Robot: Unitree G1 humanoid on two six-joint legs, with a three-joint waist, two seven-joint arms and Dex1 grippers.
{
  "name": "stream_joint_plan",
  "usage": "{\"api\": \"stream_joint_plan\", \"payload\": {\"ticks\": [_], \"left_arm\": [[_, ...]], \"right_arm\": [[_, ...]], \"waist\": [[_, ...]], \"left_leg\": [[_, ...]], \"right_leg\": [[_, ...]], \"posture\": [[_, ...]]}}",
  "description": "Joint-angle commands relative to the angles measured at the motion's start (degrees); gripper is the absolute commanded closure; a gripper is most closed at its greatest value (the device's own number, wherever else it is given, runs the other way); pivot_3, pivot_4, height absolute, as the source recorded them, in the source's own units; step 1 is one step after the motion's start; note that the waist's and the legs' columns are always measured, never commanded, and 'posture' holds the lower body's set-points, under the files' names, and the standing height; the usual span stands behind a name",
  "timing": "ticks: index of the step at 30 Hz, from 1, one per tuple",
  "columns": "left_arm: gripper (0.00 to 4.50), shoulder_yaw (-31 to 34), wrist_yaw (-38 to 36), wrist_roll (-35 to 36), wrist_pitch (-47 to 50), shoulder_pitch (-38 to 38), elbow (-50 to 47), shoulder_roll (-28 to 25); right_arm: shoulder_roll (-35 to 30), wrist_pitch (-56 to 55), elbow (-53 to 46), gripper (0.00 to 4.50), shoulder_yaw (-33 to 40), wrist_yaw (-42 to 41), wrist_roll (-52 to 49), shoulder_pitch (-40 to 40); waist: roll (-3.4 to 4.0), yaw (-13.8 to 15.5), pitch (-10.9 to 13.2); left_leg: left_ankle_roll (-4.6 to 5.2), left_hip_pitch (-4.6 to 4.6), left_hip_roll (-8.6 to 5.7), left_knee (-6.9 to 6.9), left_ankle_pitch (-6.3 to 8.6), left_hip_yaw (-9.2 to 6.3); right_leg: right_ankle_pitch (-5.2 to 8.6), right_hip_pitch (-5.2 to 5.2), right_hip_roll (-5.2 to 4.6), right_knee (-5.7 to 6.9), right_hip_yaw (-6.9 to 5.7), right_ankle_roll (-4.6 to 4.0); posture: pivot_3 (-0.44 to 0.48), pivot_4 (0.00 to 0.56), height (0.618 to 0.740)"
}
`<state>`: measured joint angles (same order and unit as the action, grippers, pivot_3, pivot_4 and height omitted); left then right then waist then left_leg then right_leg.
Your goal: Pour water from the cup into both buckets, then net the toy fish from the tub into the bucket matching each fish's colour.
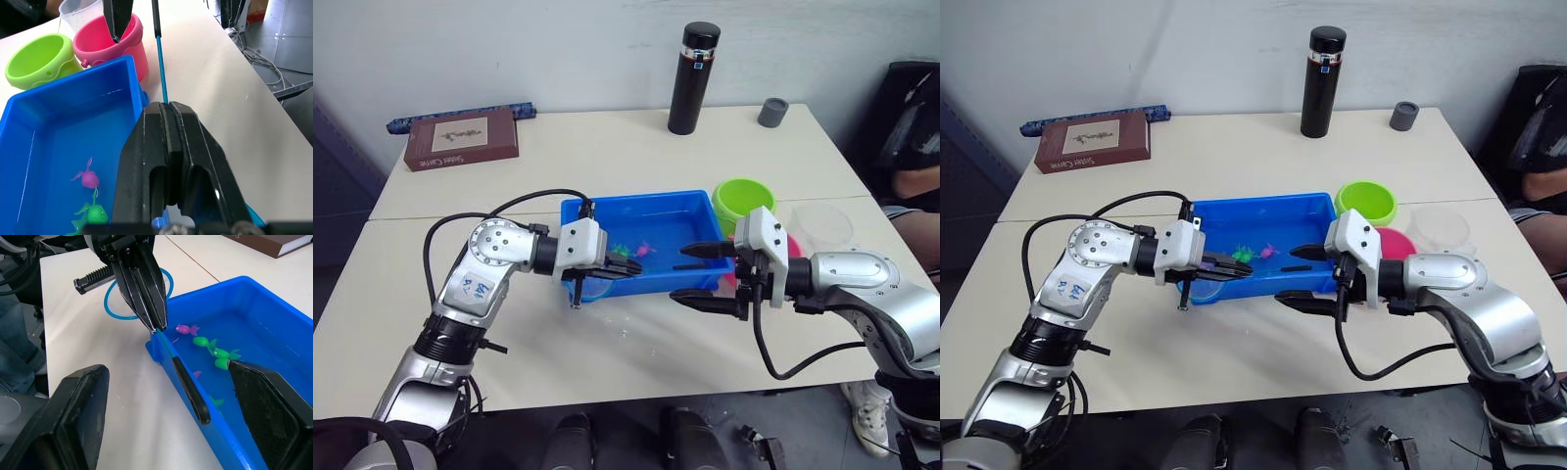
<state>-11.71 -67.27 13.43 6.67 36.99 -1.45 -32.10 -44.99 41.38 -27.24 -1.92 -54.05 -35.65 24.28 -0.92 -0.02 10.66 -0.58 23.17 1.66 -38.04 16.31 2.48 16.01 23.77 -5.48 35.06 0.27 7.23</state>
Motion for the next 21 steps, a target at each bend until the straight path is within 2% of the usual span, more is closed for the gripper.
{"api": "stream_joint_plan", "payload": {"ticks": [1, 7, 21], "left_arm": [[4.50, 0.9, -0.1, 0.9, -0.5, 1.6, -0.7, 0.3], [4.50, 1.0, -0.2, 0.9, -0.2, 2.1, -0.6, 0.4], [4.50, 0.7, -0.3, 0.7, 0.4, 2.1, -1.5, 0.9]], "right_arm": [[-0.7, -1.3, -2.8, 1.12, 0.4, -0.8, -0.1, 0.2], [-0.4, -1.3, -2.8, 4.04, 0.4, -0.9, 0.2, 0.3], [0.1, -1.5, -2.4, 4.04, 0.0, -0.8, 0.9, 1.4]], "waist": [[0.00, 0.0, 0.0], [0.00, 0.0, 0.0], [0.00, 0.0, 0.0]], "left_leg": [[0.00, 0.00, 0.00, 0.00, 0.00, 0.00], [0.00, 0.00, 0.00, 0.00, 0.00, -0.01], [0.00, 0.00, 0.00, -0.01, 0.00, -0.01]], "right_leg": [[0.00, 0.00, 0.00, 0.00, 0.00, 0.00], [0.00, -0.01, 0.01, 0.00, 0.00, 0.00], [0.00, -0.01, 0.01, 0.01, 0.00, 0.00]], "posture": [[0.000, 0.150, 0.740], [0.000, 0.150, 0.740], [0.000, 0.150, 0.740]]}}
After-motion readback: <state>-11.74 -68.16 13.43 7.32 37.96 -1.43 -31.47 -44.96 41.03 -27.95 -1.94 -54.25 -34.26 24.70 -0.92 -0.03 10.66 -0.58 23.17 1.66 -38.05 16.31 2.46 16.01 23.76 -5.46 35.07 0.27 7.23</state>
